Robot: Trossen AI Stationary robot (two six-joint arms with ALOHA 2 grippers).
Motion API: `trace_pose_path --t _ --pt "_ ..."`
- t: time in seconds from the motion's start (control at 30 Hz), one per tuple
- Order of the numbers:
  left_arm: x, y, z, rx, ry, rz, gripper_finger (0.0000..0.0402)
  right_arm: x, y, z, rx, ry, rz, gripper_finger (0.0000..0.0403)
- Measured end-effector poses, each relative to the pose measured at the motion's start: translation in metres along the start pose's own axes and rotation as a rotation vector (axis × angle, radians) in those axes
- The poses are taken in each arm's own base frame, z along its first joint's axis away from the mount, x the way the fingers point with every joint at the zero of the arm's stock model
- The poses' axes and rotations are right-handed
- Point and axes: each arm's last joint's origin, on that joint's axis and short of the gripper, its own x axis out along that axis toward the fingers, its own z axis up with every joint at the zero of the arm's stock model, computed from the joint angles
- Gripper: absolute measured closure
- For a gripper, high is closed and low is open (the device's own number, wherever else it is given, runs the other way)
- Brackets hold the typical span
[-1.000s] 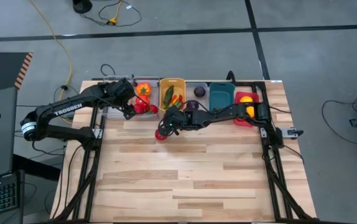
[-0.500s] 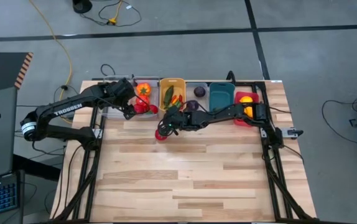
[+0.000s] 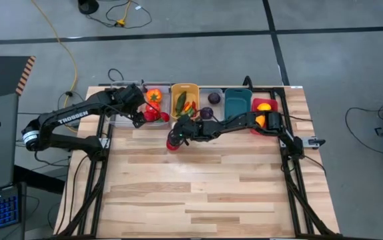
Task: Sort produce into baskets
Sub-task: Put the garlic into the left transparent bin
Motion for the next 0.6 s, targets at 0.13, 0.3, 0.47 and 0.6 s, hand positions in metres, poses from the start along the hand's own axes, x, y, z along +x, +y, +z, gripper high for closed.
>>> trace_pose_path --t 0.13,0.3,0.47,0.6 --pt "0.0000 0.0001 0.0002 -0.001 -0.002 0.001 0.0123 -0.0006 0.0005 0.0014 0.006 -0.007 0.003 0.0200" --pt "0.0000 0.0001 0.0004 -0.001 -0.004 0.003 0.0123 -0.0007 0.0003 0.0010 0.004 -0.002 0.003 0.0252" --pt "0.0000 0.0001 0.0004 -0.001 -0.004 0.003 0.0123 -0.0008 0.0009 0.0012 0.007 -0.003 0.009 0.0281" --pt "0.0000 0.0001 0.0004 -0.001 -0.004 0.003 0.0123 -0.0015 0.0019 0.0001 0.004 -0.001 0.010 0.0290"
